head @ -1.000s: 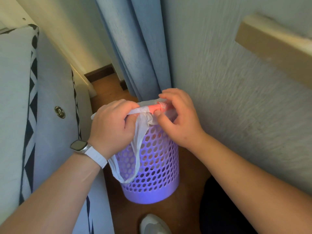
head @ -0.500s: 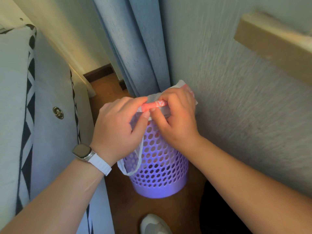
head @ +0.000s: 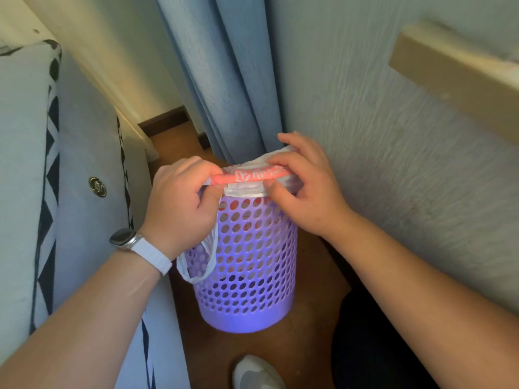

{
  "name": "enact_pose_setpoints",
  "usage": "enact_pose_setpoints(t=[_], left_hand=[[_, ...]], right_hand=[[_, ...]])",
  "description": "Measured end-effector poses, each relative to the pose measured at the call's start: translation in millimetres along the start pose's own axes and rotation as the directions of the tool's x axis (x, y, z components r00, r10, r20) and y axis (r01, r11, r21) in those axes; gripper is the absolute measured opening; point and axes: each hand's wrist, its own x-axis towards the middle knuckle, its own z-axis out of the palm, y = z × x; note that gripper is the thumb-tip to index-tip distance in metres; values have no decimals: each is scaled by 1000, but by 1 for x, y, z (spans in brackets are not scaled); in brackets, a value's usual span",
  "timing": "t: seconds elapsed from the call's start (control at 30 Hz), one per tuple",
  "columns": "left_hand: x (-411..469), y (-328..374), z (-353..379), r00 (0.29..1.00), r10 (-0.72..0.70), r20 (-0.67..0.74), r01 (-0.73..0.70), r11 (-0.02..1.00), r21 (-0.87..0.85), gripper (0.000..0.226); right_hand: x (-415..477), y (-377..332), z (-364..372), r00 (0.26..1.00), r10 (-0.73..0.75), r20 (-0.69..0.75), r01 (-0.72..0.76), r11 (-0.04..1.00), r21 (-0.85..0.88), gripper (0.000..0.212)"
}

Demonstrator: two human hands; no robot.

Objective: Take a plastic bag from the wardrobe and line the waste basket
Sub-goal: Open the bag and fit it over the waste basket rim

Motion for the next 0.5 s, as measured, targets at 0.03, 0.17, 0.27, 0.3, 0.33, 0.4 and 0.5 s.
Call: enact_pose_setpoints(t=[0.03,0.17,0.27,0.3,0.33,0.4,0.5], left_hand=[[0,0,0,1000,-5,-15,5,1000,-15,25],[-1,7,3,997,-42,-68,39,999,-36,25],[-3,10,2,999,4,-45,-5,1000,-9,25],[-3,10,1,999,15,-28,-14,1000,20,27],[-4,12,-1,1000,16,-16,-16,999,44,30],[-5,17,-2,1000,16,-11,-15,999,50,37],[-3,27,1,1000,19,-1,-19,998,62,37]], right_hand=[[0,1,1,1000,10,-15,-10,1000,7,25],[1,-5,4,992,21,-127,-22,1000,-6,20],[-1,-8,4,986,27,-163,-34,999,-42,21],[-1,-9,3,985,27,-169,-37,998,-54,22],[-2,-11,3,984,27,-175,-39,997,-68,22],[-1,-15,4,981,32,-190,-49,995,-87,21],[-1,-22,8,979,27,-202,-52,992,-119,18]])
